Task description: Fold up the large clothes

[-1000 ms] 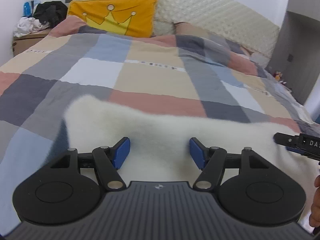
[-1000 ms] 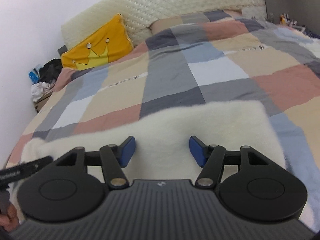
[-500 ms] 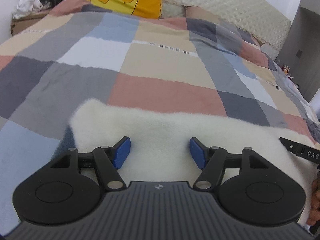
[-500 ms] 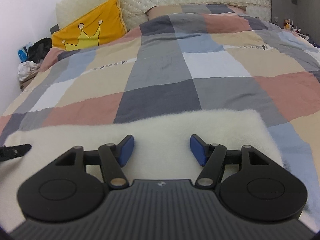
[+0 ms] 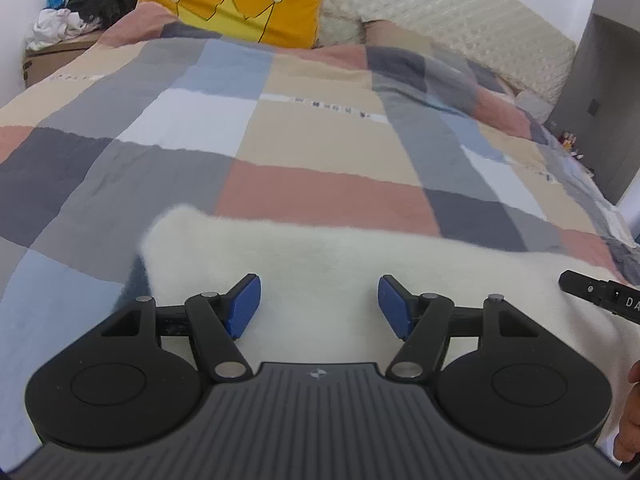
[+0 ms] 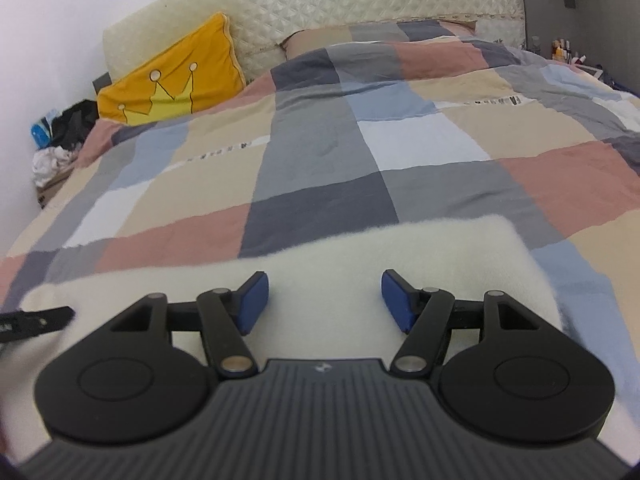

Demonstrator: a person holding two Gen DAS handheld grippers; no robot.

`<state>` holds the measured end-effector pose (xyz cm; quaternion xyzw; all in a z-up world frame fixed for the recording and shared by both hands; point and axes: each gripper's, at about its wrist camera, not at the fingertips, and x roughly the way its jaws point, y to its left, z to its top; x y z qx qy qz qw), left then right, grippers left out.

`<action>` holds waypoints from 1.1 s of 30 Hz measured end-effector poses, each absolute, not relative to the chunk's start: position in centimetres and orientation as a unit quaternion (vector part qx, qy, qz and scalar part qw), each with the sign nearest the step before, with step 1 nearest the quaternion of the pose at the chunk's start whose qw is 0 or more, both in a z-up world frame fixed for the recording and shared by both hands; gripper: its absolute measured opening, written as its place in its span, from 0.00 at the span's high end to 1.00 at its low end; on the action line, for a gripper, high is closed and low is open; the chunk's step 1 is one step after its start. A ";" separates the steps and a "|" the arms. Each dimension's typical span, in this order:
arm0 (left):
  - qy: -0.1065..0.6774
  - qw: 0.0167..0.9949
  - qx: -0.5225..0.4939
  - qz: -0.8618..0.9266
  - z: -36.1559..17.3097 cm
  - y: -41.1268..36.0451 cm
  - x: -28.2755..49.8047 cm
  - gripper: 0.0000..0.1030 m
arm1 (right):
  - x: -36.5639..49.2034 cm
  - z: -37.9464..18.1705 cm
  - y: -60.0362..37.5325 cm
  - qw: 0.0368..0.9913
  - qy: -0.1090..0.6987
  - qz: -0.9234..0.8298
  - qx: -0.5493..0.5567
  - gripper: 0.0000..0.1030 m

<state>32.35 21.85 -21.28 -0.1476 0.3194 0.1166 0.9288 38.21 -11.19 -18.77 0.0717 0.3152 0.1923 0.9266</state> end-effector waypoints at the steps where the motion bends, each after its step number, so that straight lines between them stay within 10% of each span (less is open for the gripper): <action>1: 0.315 0.931 -0.145 0.113 -20.9 21.5 32.0 0.31 | 37.9 -18.5 -11.3 0.927 0.312 0.197 0.073 0.36; 33: 0.287 0.928 -0.227 0.067 -19.1 13.2 19.7 0.21 | 28.6 -16.5 -13.5 0.903 0.313 0.248 0.160 0.33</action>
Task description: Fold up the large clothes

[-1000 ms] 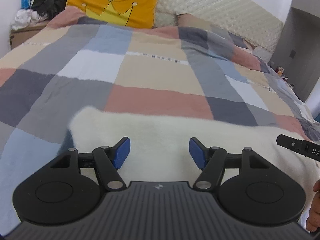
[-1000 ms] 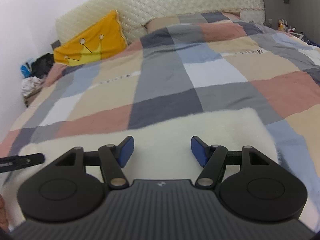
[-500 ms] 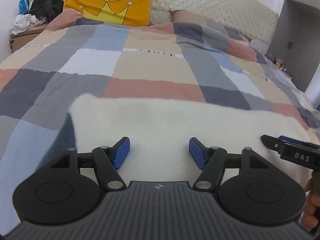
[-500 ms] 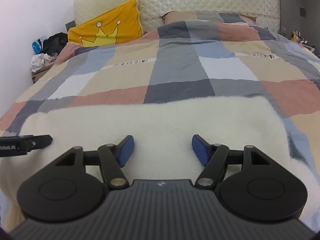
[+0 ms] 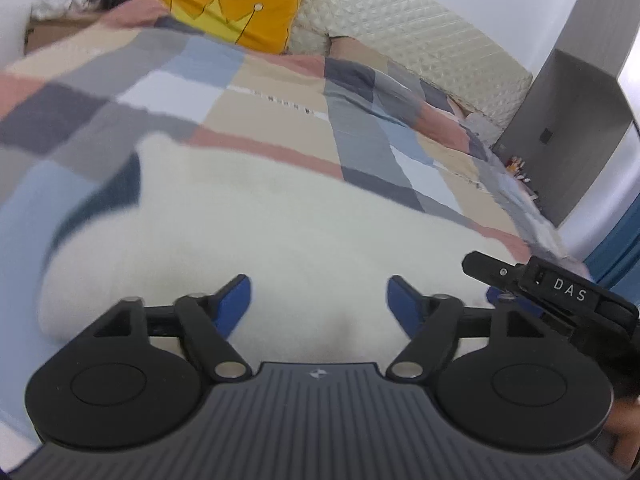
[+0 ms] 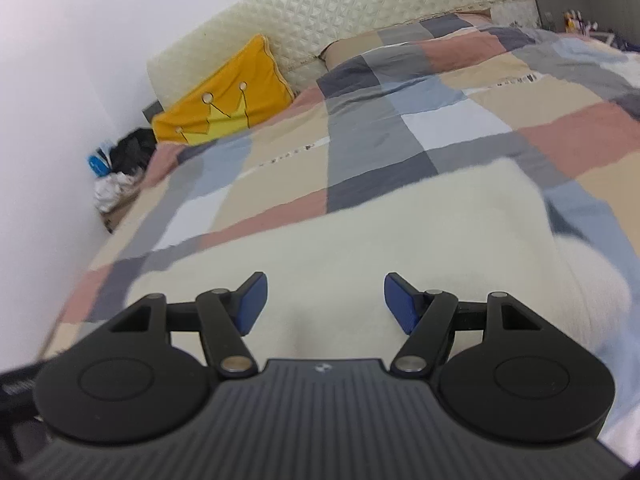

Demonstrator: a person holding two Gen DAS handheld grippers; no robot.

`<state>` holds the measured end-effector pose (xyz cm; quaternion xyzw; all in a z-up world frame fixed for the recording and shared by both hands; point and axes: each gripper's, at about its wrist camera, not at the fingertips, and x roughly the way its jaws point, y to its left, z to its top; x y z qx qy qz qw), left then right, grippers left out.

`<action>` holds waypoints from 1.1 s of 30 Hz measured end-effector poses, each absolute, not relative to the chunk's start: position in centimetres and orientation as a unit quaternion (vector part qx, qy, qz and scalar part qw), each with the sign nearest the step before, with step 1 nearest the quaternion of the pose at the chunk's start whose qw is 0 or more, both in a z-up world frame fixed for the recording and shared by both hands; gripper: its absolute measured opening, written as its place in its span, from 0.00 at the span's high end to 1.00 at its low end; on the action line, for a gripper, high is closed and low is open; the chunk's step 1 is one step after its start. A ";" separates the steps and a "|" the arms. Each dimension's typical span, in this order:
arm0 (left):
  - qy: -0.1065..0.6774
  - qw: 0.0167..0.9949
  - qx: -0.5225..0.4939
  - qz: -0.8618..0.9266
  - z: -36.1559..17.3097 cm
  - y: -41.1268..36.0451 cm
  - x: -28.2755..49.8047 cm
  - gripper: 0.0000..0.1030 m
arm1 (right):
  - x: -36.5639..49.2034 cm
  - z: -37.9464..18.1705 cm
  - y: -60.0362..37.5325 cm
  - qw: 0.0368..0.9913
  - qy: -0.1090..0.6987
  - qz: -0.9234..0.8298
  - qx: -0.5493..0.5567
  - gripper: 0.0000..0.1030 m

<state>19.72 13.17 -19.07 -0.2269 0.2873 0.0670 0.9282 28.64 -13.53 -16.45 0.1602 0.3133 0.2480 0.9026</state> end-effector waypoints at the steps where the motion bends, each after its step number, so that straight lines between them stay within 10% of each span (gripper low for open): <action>1: 0.289 0.925 -0.238 0.060 -19.3 12.8 19.3 0.20 | 28.1 -16.4 -13.8 0.900 0.313 0.251 0.171 0.33; 14: 0.327 0.807 -0.487 0.063 -26.5 16.1 16.7 0.18 | 27.4 -21.0 -15.6 0.787 0.418 0.274 0.362 0.12; 33: 0.245 0.748 -0.606 0.120 -30.2 20.4 15.9 0.19 | 29.0 -27.1 -11.7 0.677 0.484 0.261 0.490 0.13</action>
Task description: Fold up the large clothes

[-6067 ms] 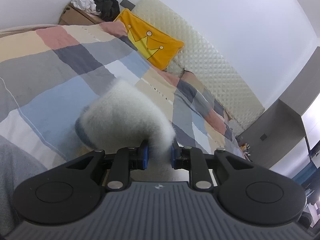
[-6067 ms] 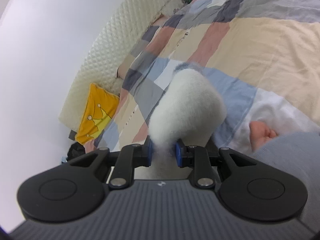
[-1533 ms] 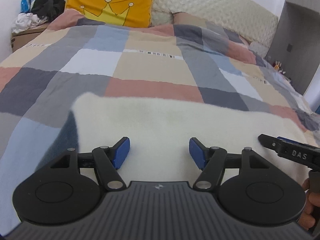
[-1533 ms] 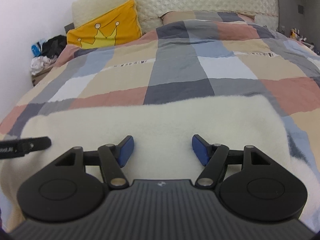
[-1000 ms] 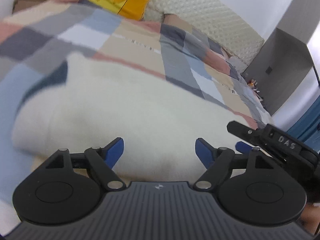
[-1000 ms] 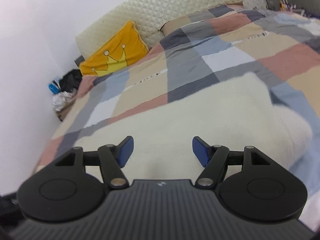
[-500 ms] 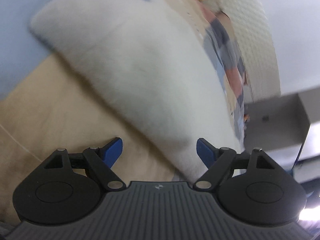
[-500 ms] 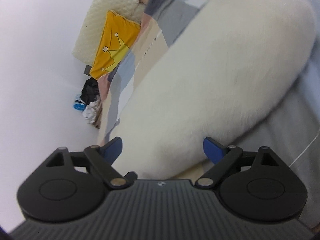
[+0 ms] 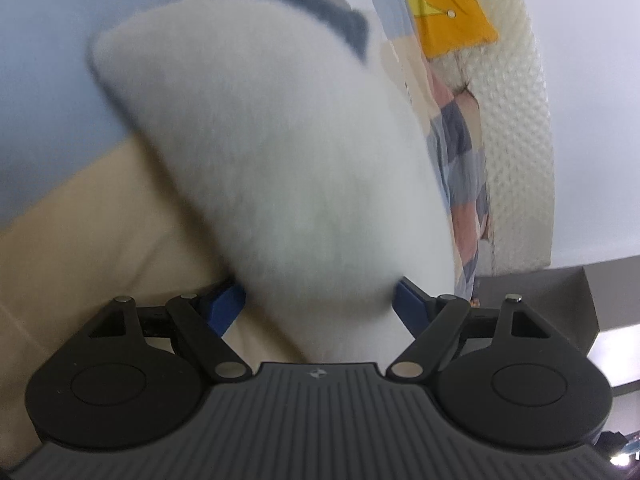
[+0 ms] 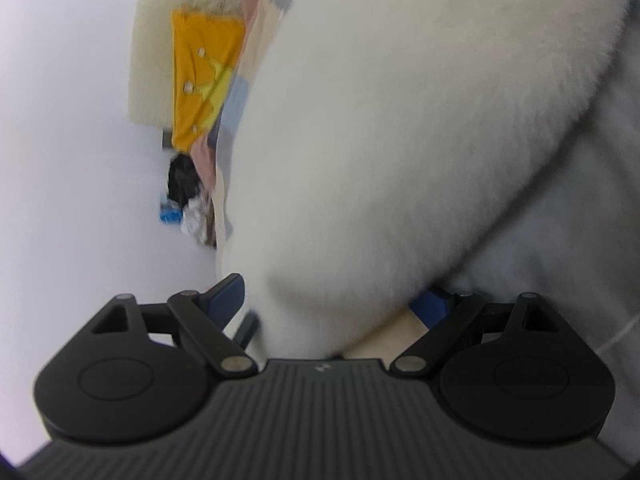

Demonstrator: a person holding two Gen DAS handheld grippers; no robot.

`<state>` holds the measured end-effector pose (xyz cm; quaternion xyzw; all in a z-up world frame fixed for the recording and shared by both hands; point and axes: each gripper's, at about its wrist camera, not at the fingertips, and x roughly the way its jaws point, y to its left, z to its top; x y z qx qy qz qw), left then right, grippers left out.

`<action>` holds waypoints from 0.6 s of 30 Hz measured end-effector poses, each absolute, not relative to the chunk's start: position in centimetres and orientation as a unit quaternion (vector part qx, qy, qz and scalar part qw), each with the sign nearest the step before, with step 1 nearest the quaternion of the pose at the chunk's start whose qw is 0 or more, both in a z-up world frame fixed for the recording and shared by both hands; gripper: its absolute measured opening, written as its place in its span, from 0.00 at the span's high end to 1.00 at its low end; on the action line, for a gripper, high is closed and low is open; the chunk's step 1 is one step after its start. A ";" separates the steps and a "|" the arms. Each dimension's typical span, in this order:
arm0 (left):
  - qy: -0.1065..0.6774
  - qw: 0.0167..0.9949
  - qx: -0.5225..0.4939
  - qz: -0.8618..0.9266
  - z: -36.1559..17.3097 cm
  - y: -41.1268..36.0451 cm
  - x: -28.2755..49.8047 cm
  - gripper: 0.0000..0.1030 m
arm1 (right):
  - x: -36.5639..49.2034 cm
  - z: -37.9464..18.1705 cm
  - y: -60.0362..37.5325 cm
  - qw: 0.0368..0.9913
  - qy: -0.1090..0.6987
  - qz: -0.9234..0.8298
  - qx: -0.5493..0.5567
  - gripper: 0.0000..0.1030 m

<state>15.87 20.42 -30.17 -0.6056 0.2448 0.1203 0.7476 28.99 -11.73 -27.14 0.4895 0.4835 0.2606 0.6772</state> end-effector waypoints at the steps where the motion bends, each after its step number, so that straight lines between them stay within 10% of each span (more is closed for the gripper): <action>1: 0.238 0.750 -0.604 0.126 -30.1 20.7 15.8 0.20 | 29.1 -27.3 -12.0 0.678 0.478 0.255 0.497 0.13; 18: 0.187 0.734 -0.637 0.143 -30.5 23.5 16.3 0.20 | 29.6 -27.3 -16.1 0.742 0.361 0.107 0.554 0.14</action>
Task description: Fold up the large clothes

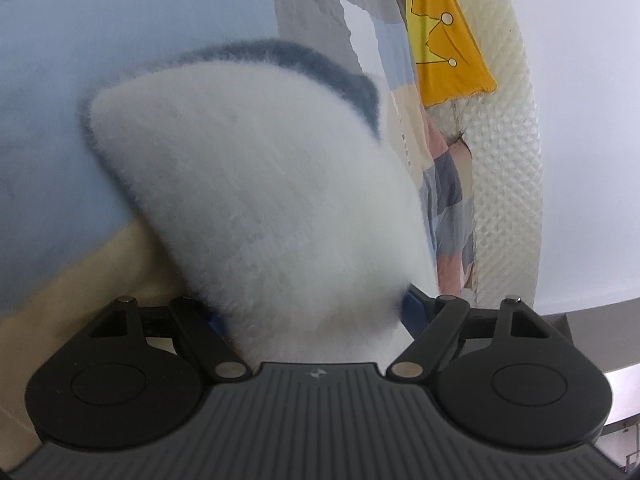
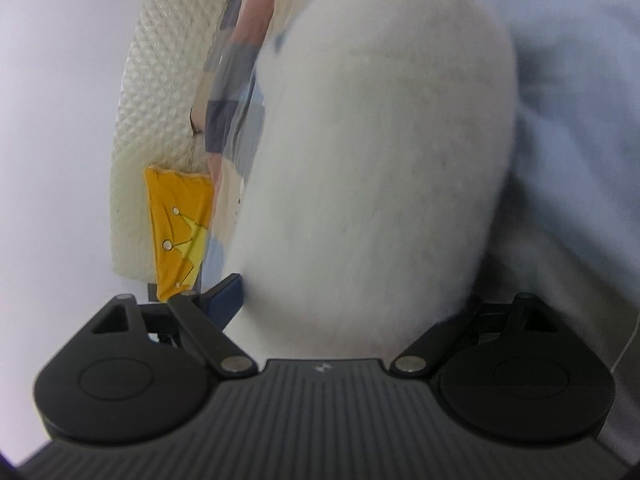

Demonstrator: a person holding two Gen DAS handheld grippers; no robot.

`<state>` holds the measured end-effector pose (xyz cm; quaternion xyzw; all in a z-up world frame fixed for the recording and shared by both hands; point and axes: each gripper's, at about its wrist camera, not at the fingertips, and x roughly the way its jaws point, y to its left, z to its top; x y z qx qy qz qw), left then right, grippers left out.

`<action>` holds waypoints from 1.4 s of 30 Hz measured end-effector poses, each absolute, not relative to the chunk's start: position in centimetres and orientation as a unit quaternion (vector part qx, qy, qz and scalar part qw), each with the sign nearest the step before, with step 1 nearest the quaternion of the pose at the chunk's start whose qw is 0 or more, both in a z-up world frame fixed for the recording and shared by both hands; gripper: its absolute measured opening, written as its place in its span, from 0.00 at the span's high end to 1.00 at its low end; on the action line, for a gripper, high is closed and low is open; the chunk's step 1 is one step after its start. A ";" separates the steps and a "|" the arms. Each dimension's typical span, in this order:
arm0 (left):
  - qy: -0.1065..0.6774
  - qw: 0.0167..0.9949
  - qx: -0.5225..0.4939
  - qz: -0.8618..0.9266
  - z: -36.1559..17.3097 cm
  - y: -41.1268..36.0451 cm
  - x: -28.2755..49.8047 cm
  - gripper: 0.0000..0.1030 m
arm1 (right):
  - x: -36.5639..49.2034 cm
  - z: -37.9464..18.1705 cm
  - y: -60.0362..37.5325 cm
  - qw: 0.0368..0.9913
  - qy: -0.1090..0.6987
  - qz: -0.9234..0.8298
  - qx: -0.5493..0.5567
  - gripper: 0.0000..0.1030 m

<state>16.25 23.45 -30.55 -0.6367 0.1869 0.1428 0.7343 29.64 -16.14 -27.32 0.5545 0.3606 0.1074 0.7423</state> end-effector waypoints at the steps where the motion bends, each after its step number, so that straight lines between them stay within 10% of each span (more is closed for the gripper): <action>1: 0.184 0.731 -0.641 0.143 -30.7 23.6 16.4 0.20 | 29.7 -27.4 -16.2 0.742 0.359 0.105 0.556 0.14; 6: 0.181 0.729 -0.644 0.148 -30.8 23.7 16.5 0.26 | 29.8 -28.2 -17.0 0.739 0.346 0.095 0.570 0.14; 20: 0.186 0.766 -0.596 0.154 -27.6 23.4 16.7 0.53 | 28.0 -25.4 -18.5 0.775 0.335 0.129 0.521 0.64; 42: 0.200 0.834 -0.513 0.031 -14.8 17.4 25.5 0.69 | 31.9 -13.9 -26.8 0.822 0.268 0.178 0.471 0.70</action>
